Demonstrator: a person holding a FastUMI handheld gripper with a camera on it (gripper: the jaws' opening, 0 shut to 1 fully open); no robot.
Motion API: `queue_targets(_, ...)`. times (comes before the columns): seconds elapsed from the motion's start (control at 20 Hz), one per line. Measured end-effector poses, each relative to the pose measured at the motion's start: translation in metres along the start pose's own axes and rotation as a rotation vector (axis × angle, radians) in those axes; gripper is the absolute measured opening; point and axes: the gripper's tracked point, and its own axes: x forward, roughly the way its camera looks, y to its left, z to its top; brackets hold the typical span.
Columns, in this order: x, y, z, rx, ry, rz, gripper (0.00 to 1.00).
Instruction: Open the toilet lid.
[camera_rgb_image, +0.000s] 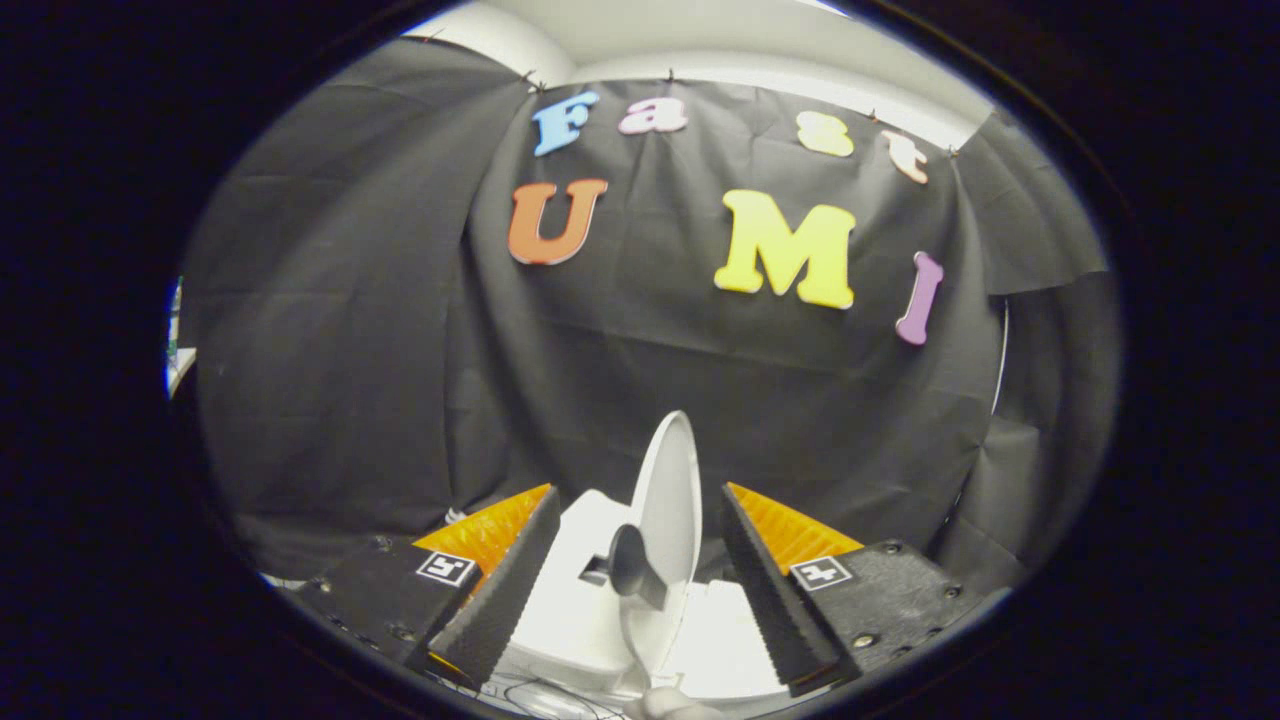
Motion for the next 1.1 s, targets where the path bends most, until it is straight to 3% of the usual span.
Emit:
queue_targets(0.05,-0.006,-0.004,0.009,0.002,-0.03,-0.001,1.0)
queue_targets(0.35,-0.054,-0.041,0.041,0.074,-0.137,0.017,1.0)
queue_targets(0.55,-0.087,-0.095,0.036,0.088,-0.177,-0.035,1.0)
queue_targets(1.1,-0.18,-0.239,-0.058,0.16,-0.182,-0.205,1.0)
